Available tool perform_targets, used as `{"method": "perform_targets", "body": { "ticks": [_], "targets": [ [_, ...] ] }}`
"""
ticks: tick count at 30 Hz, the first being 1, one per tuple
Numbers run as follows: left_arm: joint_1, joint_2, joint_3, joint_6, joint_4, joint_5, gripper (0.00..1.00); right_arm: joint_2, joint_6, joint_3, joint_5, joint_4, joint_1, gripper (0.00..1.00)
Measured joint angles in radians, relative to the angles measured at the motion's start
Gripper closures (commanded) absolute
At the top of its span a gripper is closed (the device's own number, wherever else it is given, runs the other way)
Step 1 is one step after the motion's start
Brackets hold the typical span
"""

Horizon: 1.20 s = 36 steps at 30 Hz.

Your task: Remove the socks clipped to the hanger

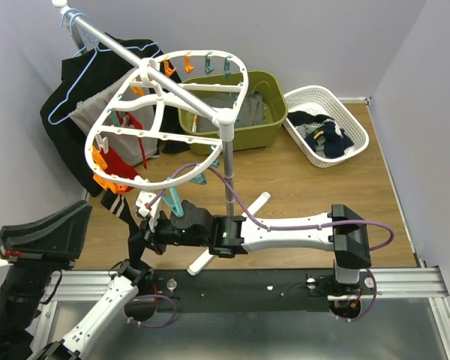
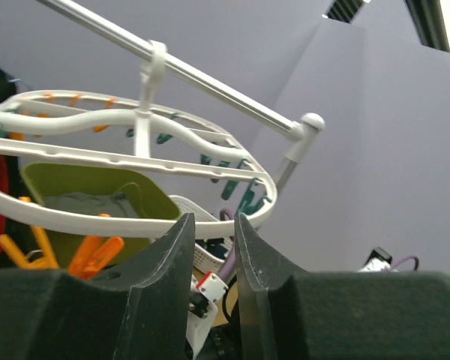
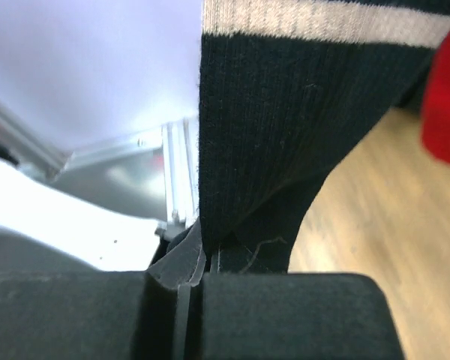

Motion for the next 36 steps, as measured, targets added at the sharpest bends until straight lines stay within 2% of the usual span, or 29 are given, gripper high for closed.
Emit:
{"method": "perform_targets", "body": {
  "ticks": [4,8,14,18,23,30,36],
  "targets": [
    [0.000,0.035,0.090,-0.016,-0.125,-0.155,0.64,-0.007,0.023,-0.049,-0.039,-0.014,0.000,0.99],
    [0.000,0.082,0.109,-0.023,-0.202,-0.219,0.62,-0.019,0.041,-0.082,-0.061,-0.023,0.000,0.99],
    [0.000,0.090,0.027,-0.025,-0.287,-0.216,0.58,-0.072,0.054,-0.106,-0.083,-0.033,0.000,0.99],
    [0.000,0.095,-0.004,-0.037,-0.337,-0.208,0.51,-0.126,0.059,-0.137,-0.087,-0.034,0.000,0.99],
    [0.000,0.113,-0.018,-0.097,-0.372,-0.238,0.51,-0.175,0.069,-0.185,-0.087,-0.031,0.000,0.99],
    [0.000,0.158,-0.079,-0.167,-0.373,-0.250,0.45,-0.177,0.076,-0.200,-0.087,-0.031,0.000,0.99],
    [0.000,0.199,-0.095,-0.231,-0.375,-0.296,0.45,-0.177,0.079,-0.200,-0.087,-0.030,0.000,0.99]
  ]
}}
